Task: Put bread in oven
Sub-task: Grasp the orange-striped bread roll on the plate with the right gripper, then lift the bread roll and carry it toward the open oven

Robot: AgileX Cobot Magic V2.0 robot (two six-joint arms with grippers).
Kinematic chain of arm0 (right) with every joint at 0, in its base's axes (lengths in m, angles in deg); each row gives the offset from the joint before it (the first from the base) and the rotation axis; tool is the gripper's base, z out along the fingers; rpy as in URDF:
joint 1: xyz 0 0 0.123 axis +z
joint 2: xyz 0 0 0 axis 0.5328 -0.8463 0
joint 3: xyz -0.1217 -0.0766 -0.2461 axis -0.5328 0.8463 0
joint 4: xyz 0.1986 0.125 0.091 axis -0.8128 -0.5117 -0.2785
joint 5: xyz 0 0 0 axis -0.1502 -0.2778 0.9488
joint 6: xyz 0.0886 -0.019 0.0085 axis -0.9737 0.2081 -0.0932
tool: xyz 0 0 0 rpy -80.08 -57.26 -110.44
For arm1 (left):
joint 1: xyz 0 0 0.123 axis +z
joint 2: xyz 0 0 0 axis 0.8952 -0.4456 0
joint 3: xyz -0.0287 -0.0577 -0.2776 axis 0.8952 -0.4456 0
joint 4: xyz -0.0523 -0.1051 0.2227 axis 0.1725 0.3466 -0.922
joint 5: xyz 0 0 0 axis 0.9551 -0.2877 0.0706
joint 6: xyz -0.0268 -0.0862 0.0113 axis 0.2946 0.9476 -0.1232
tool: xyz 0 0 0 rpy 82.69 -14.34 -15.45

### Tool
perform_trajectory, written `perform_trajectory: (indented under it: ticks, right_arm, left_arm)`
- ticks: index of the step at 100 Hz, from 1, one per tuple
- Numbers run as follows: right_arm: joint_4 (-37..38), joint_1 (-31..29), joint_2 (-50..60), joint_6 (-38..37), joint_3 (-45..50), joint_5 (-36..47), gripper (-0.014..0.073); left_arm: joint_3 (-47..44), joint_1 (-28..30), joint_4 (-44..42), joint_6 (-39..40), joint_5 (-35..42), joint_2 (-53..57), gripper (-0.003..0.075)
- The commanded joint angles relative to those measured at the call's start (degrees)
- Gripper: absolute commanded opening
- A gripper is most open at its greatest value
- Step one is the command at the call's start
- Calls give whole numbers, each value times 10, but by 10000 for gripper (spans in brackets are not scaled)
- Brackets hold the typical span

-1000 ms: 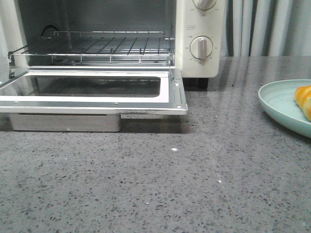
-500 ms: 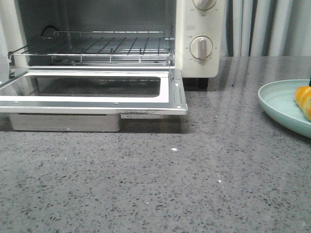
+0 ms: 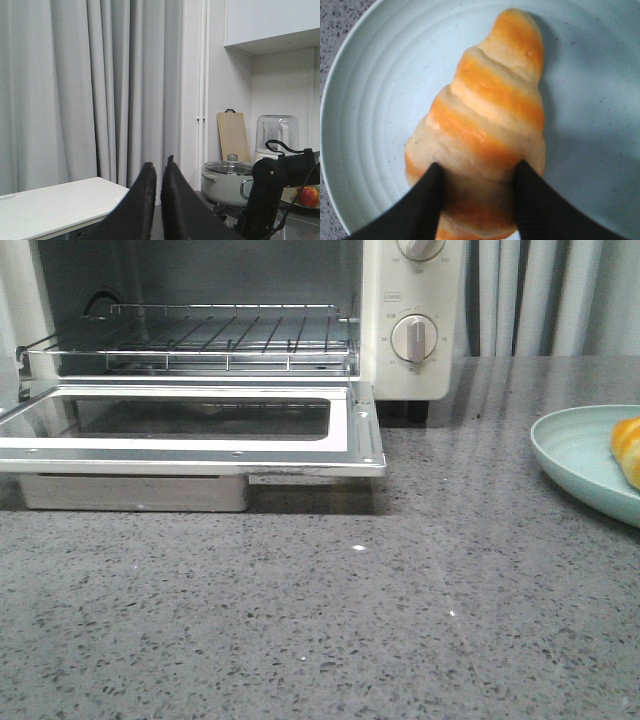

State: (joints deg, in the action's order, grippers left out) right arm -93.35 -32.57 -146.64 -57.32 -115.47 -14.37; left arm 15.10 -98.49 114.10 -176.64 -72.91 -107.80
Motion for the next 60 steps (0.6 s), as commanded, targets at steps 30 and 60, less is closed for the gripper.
perform_trajectory:
  ticks: [30, 60]
  right_arm:
    - [-23, 1, 12, -1, -56, -50, -36]
    - [-30, 39, 12, 5, -226, -143, -36]
  left_arm:
    - [19, -3, 16, 3, -21, -6, -20]
    - [19, -3, 16, 3, -22, -6, -20]
